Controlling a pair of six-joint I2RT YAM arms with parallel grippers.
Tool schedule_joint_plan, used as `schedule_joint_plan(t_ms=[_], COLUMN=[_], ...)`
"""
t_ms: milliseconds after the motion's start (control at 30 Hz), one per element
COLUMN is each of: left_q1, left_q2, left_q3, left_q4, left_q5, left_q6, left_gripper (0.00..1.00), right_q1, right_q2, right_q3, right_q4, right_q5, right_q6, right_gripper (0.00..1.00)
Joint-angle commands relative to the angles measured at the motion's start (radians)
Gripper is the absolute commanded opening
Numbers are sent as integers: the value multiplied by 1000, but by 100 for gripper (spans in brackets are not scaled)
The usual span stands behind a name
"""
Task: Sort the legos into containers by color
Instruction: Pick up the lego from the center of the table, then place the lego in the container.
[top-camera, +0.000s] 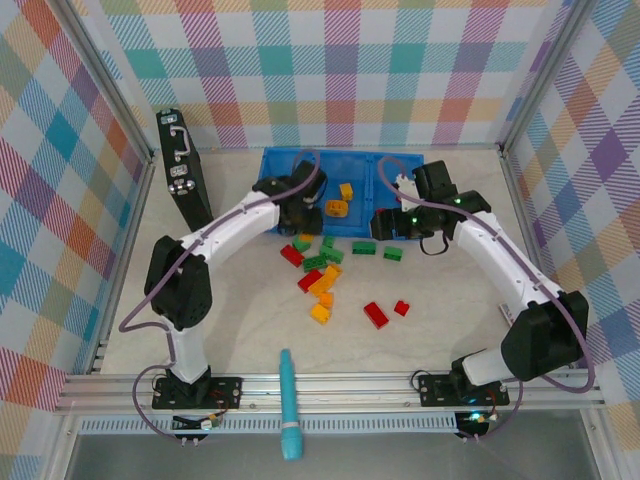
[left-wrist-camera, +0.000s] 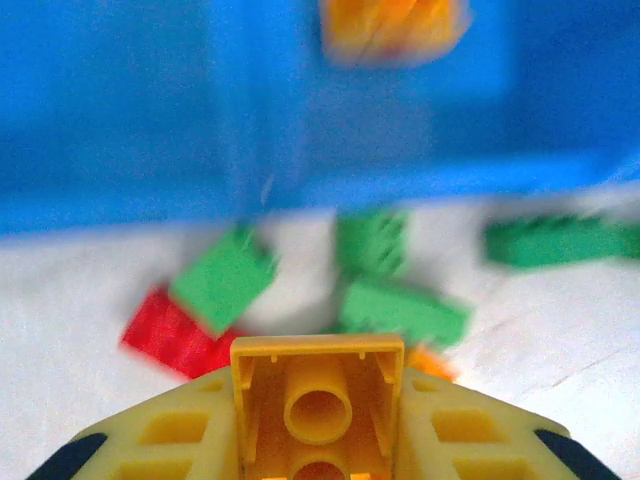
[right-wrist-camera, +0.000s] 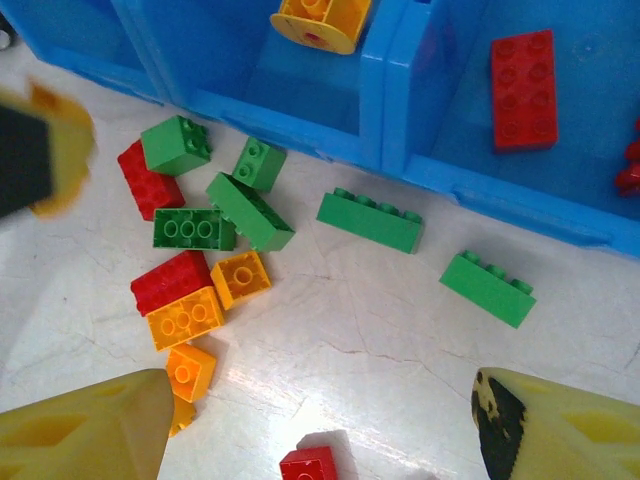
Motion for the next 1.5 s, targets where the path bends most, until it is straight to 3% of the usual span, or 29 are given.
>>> schedule_joint_plan(t_ms=[0,133,433,667,833,967,1167,1300,1467], left_q1=[-3,-1,19,49,60,62,61,39,-20], left_q2=[89,228,455,590,608,550,319,100,-126], left_q3=[176,374,637,729,729,724,593,339,-28], left_q4=[-57,-5,101,138,157,147,107,87,3], left_q5=[-4,17,41,66,89,123,103,70,94], left_q6=[126,161,154,135,141,188,253,238,239], left_gripper=[30,29,30,34,44,48,51,51,62], right_q1=[8,8,8,20,38,45,45,45,45], right_q2=[-36,-49,-36,15,22,11,-18,-28,-46], right_q3=[-25,-28,19,69,86,84,60,49,107], right_q4=[9,-5,16,20,11,7,13,18,-11], right_q5=[20,30,23,9,38,58,72,73,69], right_q6=[14,28,69,81,96,103,88,50,-26], right_gripper=[79,79,79,78,78,78,79,80,82])
